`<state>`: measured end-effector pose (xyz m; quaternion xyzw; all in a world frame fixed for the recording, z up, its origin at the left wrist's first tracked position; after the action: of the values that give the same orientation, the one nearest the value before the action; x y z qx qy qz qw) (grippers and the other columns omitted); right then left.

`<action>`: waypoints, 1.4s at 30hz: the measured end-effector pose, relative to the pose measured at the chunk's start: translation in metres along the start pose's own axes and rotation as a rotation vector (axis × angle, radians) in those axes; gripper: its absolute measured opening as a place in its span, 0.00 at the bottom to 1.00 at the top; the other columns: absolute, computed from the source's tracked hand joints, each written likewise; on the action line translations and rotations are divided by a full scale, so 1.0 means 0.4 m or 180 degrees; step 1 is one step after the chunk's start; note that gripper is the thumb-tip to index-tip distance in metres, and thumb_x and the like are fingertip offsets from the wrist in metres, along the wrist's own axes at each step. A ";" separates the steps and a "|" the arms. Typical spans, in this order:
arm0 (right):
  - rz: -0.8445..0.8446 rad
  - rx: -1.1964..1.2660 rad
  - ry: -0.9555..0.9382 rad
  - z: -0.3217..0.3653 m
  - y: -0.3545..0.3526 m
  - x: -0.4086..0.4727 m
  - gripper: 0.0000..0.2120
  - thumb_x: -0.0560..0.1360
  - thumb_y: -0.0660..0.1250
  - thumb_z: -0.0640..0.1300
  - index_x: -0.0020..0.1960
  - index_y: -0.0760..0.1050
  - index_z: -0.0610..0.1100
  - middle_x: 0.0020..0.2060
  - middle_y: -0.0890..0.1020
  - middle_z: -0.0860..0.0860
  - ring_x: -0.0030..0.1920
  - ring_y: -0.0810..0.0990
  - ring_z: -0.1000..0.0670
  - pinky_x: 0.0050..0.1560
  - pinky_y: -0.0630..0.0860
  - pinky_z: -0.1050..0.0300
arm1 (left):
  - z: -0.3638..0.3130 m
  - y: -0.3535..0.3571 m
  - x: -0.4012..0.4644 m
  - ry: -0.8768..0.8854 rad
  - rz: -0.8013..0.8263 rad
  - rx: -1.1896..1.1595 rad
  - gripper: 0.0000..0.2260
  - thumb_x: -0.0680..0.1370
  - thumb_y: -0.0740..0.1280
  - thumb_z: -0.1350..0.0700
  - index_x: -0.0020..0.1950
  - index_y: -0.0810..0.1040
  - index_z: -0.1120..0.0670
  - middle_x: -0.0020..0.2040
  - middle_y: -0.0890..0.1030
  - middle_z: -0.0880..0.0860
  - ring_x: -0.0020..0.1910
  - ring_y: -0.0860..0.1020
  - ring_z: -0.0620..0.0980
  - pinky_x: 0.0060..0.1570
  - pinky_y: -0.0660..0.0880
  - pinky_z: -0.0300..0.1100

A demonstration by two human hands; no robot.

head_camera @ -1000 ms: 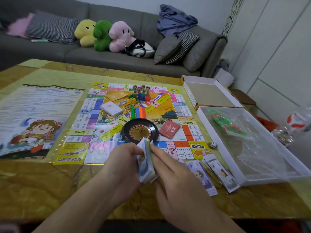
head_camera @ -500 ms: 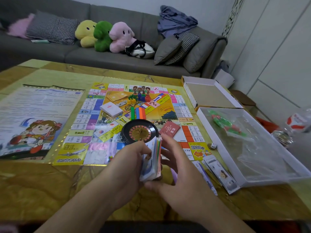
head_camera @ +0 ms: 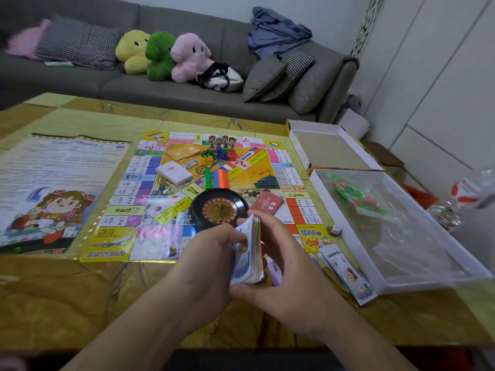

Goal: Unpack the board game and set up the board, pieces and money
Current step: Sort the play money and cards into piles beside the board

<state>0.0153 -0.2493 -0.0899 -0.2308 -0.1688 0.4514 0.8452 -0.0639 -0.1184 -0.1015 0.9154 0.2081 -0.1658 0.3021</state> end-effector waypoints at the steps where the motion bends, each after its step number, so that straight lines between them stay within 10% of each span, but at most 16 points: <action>1: 0.0063 -0.0050 0.0048 -0.001 -0.011 0.000 0.50 0.67 0.84 0.52 0.78 0.57 0.72 0.70 0.71 0.73 0.73 0.70 0.65 0.72 0.73 0.53 | 0.005 0.001 0.002 -0.0009 0.0075 -0.0024 0.22 0.70 0.67 0.51 0.57 0.74 0.66 0.37 0.77 0.56 0.33 0.76 0.53 0.37 0.73 0.44; 6: 0.0530 -0.1058 0.0435 -0.033 -0.114 -0.013 0.43 0.74 0.80 0.48 0.75 0.58 0.73 0.73 0.62 0.77 0.69 0.62 0.75 0.71 0.65 0.62 | 0.002 -0.004 0.016 0.0017 -0.0010 -0.0206 0.13 0.80 0.57 0.61 0.61 0.75 0.63 0.30 0.82 0.57 0.25 0.81 0.53 0.25 0.78 0.42; 12: 0.0752 -0.2291 0.0122 -0.112 -0.117 -0.057 0.18 0.82 0.68 0.49 0.68 0.69 0.62 0.69 0.65 0.69 0.72 0.62 0.63 0.77 0.64 0.59 | -0.003 0.006 0.018 -0.0089 -0.0456 -0.0394 0.15 0.79 0.58 0.61 0.64 0.74 0.63 0.31 0.83 0.58 0.25 0.81 0.54 0.25 0.78 0.41; 22: 0.1278 -0.2543 -0.0067 -0.046 -0.065 -0.131 0.38 0.73 0.75 0.64 0.77 0.60 0.62 0.75 0.57 0.67 0.74 0.53 0.61 0.77 0.57 0.58 | -0.002 0.033 0.010 -0.0052 -0.0516 -0.0262 0.17 0.79 0.60 0.59 0.66 0.75 0.61 0.33 0.84 0.57 0.28 0.82 0.53 0.36 0.77 0.46; 26: 0.0805 -0.2802 -0.0742 -0.078 -0.014 -0.161 0.24 0.67 0.79 0.57 0.62 0.79 0.56 0.58 0.79 0.58 0.59 0.76 0.56 0.61 0.78 0.60 | 0.000 0.043 0.008 -0.0069 -0.0492 -0.0298 0.13 0.80 0.59 0.59 0.63 0.75 0.60 0.31 0.84 0.55 0.27 0.82 0.51 0.34 0.77 0.44; 33: -0.0099 -0.2459 -0.1249 -0.083 -0.002 -0.149 0.12 0.81 0.63 0.47 0.60 0.82 0.48 0.54 0.82 0.53 0.44 0.81 0.53 0.37 0.80 0.59 | -0.008 0.039 -0.005 -0.0104 -0.0345 -0.0257 0.14 0.81 0.56 0.58 0.63 0.74 0.60 0.31 0.83 0.55 0.27 0.81 0.51 0.35 0.76 0.45; 42: -0.0714 -0.2680 -0.1176 -0.061 -0.084 -0.083 0.17 0.82 0.66 0.41 0.70 0.78 0.43 0.66 0.78 0.49 0.63 0.80 0.49 0.50 0.85 0.61 | 0.010 0.044 -0.002 -0.0463 0.0139 -0.0425 0.20 0.79 0.55 0.58 0.68 0.76 0.61 0.53 0.85 0.63 0.44 0.85 0.60 0.48 0.82 0.54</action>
<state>0.0327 -0.2995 -0.0948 -0.4496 -0.5085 0.2832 0.6775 -0.0570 -0.1339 -0.0957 0.8831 0.1762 -0.2109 0.3802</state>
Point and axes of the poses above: each hand's wrist, its own x-axis towards the middle knuckle, its own y-axis out of the palm, z = x × y, the point moved 2 cm from there along x, towards the middle knuckle
